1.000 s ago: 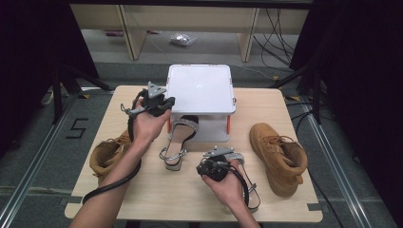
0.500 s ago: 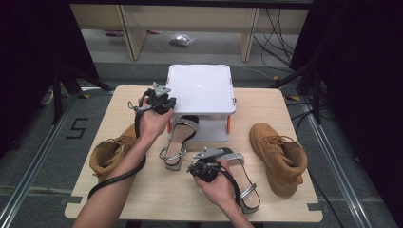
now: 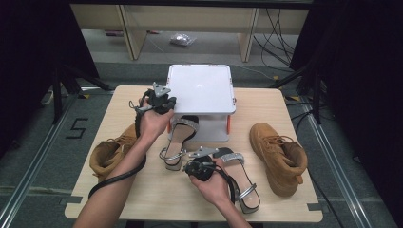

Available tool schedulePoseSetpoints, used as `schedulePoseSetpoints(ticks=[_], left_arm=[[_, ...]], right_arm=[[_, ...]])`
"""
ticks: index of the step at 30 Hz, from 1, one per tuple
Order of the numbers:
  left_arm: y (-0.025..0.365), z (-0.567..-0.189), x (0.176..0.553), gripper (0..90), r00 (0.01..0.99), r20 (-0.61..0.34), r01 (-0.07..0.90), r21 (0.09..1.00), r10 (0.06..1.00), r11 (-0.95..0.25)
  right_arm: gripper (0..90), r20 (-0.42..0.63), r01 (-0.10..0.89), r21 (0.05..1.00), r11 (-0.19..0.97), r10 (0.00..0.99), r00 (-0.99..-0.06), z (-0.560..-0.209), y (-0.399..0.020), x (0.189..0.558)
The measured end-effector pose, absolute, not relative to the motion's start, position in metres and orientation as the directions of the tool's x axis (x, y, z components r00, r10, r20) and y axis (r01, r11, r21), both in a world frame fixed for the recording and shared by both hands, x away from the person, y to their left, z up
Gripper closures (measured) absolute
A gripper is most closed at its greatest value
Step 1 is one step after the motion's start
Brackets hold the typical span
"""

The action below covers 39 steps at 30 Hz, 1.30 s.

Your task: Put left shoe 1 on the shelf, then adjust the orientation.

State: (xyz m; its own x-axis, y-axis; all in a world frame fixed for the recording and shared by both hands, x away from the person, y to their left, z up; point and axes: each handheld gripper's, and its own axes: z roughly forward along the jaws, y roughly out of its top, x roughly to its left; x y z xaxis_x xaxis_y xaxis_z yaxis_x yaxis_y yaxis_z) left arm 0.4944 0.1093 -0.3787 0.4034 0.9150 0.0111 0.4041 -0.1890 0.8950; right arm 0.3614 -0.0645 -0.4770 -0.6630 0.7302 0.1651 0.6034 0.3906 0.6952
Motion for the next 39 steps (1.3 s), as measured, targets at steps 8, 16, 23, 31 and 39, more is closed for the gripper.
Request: schedulePoseSetpoints(ticks=[8, 16, 23, 31, 39], left_arm=[[0.109, -0.379, 0.495, 89.8, 0.403, 0.005, 0.403, 0.897, 0.915, -0.183], [0.110, -0.379, 0.495, 89.8, 0.401, -0.004, 0.408, 0.896, 0.916, -0.175], [0.108, -0.378, 0.495, 89.9, 0.401, 0.003, 0.406, 0.896, 0.916, -0.181], [0.109, -0.378, 0.495, 89.8, 0.404, 0.004, 0.406, 0.895, 0.915, -0.183], [0.109, -0.378, 0.495, 89.9, 0.405, 0.007, 0.408, 0.894, 0.914, -0.187]], right_arm=[[87.1, 0.158, 0.593, 0.698, 0.401, 0.721, -0.674, -0.479, -0.055, 0.358], [90.0, 0.153, 0.584, 0.700, 0.411, 0.713, -0.684, -0.485, -0.046, 0.358], [90.0, 0.134, 0.568, 0.708, 0.420, 0.710, -0.691, -0.489, -0.039, 0.359], [90.0, 0.146, 0.577, 0.693, 0.431, 0.700, -0.699, -0.495, -0.027, 0.360], [90.0, 0.144, 0.571, 0.699, 0.430, 0.697, -0.702, -0.504, -0.023, 0.368]])
